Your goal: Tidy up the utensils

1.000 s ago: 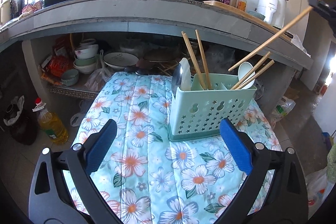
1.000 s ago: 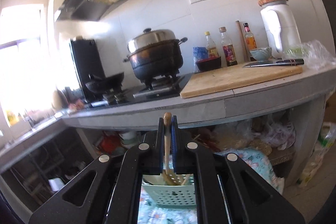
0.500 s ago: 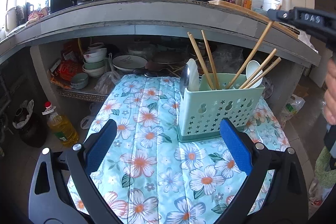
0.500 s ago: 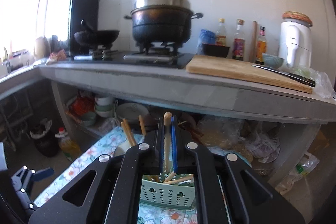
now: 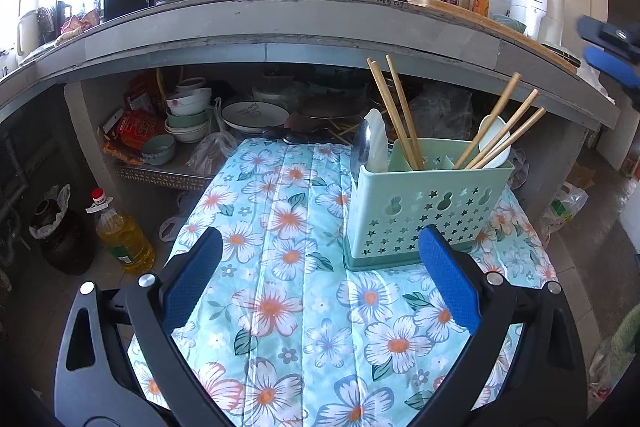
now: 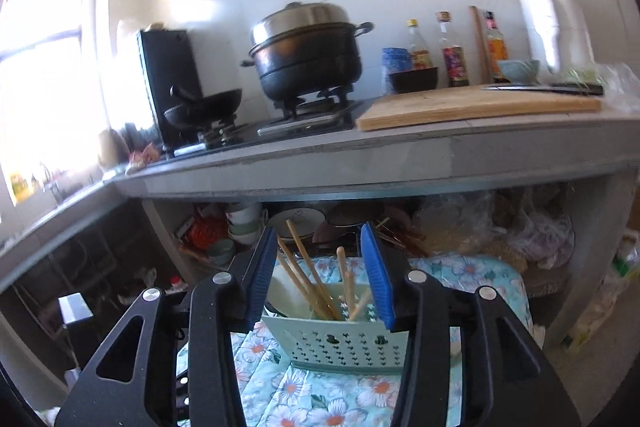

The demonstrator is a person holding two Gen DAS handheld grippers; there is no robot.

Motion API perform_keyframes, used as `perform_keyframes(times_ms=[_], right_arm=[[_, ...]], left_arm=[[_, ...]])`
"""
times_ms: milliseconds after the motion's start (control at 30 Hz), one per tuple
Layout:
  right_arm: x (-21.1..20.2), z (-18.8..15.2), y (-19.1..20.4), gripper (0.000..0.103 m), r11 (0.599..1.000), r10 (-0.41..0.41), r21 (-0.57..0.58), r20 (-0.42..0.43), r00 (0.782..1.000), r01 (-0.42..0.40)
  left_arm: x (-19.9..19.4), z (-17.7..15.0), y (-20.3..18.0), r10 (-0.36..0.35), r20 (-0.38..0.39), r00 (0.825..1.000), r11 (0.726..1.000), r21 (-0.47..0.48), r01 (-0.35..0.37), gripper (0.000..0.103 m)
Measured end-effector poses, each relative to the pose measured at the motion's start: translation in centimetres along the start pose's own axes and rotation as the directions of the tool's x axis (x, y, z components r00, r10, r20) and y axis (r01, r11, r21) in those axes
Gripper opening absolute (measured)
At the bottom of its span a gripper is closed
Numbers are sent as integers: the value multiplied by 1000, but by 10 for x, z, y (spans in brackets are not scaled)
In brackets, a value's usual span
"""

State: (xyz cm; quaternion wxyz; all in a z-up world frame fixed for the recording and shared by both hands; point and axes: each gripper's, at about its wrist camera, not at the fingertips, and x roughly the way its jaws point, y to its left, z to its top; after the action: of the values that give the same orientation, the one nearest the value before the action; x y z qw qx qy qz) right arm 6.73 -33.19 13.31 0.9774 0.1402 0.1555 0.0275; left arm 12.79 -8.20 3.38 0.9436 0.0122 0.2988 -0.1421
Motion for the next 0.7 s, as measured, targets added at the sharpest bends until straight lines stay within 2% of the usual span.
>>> perform_keyframes(times_ms=[100,167,233,333,400,467,533,567,700], right_arm=[[-14,-16,-10,54,999,-16,40,-12,1000,16],[-15,-30,-14,58,997,-50,50,-48,998,53],[-14,-46,-17,63,994,-97,42,-96,991,101],[-10,-71,-20,65,980,-194,17,-159,968,199],[-7,-82,-20,66,972,-233,-8,-183,955,235],[-4,-94,-18,67,949,-315,-51,-194,929,311],[0,-101,-17,67,931,-365,-82,-197,910,355],[2,-105,-16,69,924,-383,-96,-203,901,371],[6,-114,-13,78,917,-398,-127,-211,893,378]], left_arm=[[1,0,-4,32,-8,999,999,5,-32,95],[1,0,-7,45,-4,999,999,16,-45,95],[-2,-2,-13,87,17,996,996,31,-87,95],[-3,-5,-23,117,30,993,990,82,-119,95],[-4,-5,-29,124,30,992,986,110,-126,95],[-4,-6,-34,131,19,991,982,132,-132,95],[-2,-7,-37,145,2,989,980,136,-144,95],[-1,-7,-39,168,-5,986,977,133,-166,95],[0,-7,-36,204,-23,979,975,98,-201,95]])
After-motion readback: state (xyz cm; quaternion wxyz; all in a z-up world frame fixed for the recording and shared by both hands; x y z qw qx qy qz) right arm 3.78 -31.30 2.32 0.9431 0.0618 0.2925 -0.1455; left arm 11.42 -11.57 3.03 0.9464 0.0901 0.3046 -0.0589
